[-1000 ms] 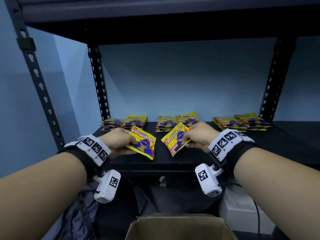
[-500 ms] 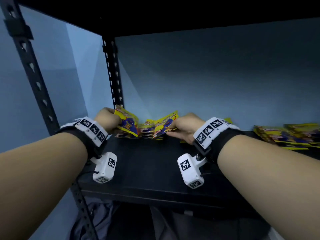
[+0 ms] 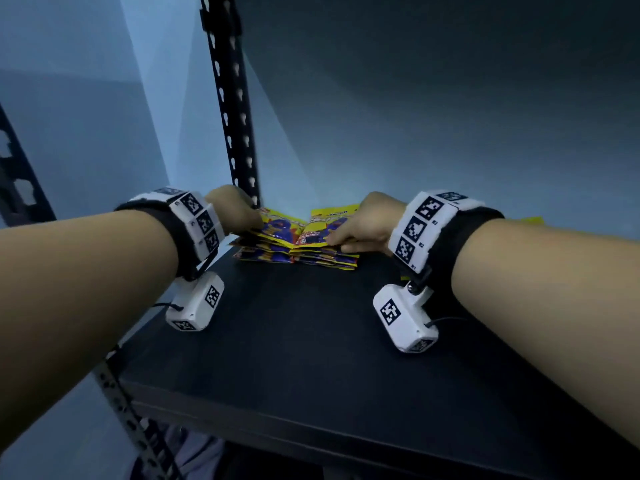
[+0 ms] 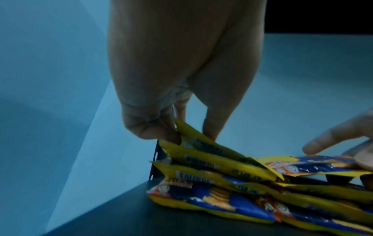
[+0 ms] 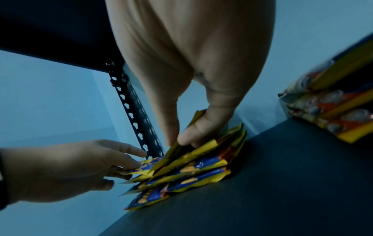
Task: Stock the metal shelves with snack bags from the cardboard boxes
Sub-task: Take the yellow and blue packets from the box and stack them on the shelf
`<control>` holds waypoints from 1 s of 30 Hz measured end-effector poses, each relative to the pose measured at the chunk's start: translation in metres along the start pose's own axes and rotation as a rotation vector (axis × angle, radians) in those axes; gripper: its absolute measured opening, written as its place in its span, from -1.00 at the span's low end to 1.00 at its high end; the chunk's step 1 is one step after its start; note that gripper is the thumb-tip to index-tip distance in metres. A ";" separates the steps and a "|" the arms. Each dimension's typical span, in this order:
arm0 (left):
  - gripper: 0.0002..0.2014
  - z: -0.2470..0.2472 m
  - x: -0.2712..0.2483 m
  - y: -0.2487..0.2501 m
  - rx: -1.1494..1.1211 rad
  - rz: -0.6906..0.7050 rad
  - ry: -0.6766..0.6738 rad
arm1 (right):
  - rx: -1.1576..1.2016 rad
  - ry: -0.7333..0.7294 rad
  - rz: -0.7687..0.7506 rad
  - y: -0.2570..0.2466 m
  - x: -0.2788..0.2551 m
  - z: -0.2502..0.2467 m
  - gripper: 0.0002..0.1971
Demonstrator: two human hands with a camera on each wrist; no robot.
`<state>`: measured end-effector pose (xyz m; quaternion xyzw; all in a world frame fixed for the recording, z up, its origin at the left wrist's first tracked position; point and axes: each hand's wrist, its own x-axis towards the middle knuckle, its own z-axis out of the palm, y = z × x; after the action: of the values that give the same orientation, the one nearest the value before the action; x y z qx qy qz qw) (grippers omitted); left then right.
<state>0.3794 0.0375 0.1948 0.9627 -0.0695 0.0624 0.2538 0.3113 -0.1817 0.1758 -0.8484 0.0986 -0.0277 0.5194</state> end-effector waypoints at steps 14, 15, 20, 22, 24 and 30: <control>-0.28 -0.001 -0.001 -0.005 0.376 0.086 -0.208 | -0.683 0.033 -0.086 -0.012 -0.016 0.002 -0.42; -0.32 0.000 0.000 -0.006 0.386 0.090 -0.207 | -0.697 0.029 -0.100 -0.011 -0.015 0.002 -0.38; -0.30 0.002 0.003 -0.008 0.422 0.091 -0.229 | -0.722 0.016 -0.117 -0.010 -0.013 0.004 -0.39; -0.28 0.002 0.000 -0.007 0.402 0.094 -0.220 | -0.742 0.021 -0.130 -0.011 -0.014 0.003 -0.39; -0.25 -0.001 -0.005 -0.005 0.369 0.099 -0.199 | -0.760 0.022 -0.146 -0.012 -0.019 0.001 -0.33; -0.38 -0.014 -0.045 0.003 0.263 0.245 -0.075 | -0.715 0.034 -0.164 -0.012 -0.062 -0.018 -0.48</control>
<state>0.3333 0.0466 0.2009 0.9736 -0.1870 0.0653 0.1135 0.2493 -0.1799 0.1981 -0.9808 0.0424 -0.0472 0.1845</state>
